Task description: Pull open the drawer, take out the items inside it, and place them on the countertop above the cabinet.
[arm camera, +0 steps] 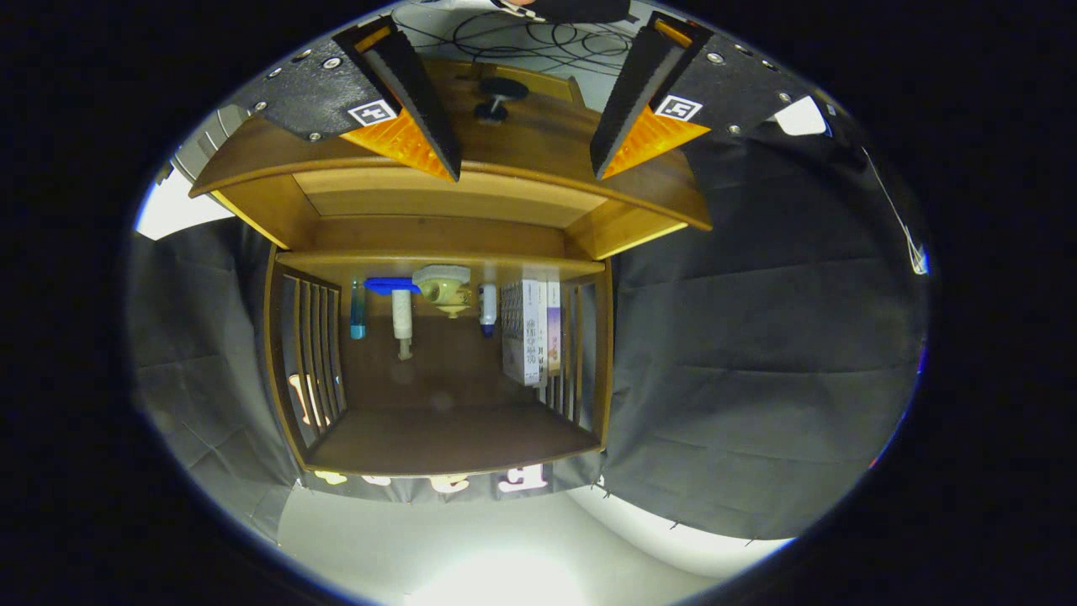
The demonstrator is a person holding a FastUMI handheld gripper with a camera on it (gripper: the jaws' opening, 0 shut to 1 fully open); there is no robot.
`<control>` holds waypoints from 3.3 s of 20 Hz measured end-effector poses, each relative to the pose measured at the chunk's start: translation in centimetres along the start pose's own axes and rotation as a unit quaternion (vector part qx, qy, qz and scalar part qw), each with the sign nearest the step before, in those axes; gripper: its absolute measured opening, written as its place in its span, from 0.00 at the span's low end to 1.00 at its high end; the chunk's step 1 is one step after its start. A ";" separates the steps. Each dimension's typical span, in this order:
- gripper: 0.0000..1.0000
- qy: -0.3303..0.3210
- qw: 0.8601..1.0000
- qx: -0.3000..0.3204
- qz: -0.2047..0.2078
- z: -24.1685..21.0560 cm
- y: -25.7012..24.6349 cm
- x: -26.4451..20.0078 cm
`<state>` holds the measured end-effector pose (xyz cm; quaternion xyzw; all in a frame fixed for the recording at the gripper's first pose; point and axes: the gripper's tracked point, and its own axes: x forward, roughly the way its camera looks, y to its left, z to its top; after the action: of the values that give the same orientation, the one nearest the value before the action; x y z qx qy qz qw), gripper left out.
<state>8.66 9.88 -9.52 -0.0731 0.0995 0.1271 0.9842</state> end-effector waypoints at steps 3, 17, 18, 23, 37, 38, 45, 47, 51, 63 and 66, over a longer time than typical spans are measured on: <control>0.95 0.013 1.000 -0.006 -0.002 -2.1 -0.1 -0.9; 0.92 0.074 0.996 0.024 -0.053 -6.9 -2.0 3.2; 0.92 0.074 0.996 0.030 -0.051 -6.7 -1.9 3.2; 0.92 0.073 0.994 0.053 -0.054 -6.2 -2.3 4.1; 0.91 0.068 0.989 0.075 -0.104 -5.5 -3.2 6.8; 0.91 0.068 0.988 0.082 -0.108 -5.4 -3.3 7.2; 0.91 0.058 0.984 0.107 -0.132 -4.2 -4.2 10.1; 0.91 0.044 0.984 0.100 -0.140 -3.5 -4.4 11.2; 0.92 0.031 0.985 0.085 -0.149 -3.2 -4.7 12.5; 0.92 0.029 0.983 0.071 -0.165 -3.0 -5.1 13.4; 0.92 0.027 0.983 0.068 -0.168 -3.0 -5.0 13.4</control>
<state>22.12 7.75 -14.65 -0.0255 0.1211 -0.0490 0.9911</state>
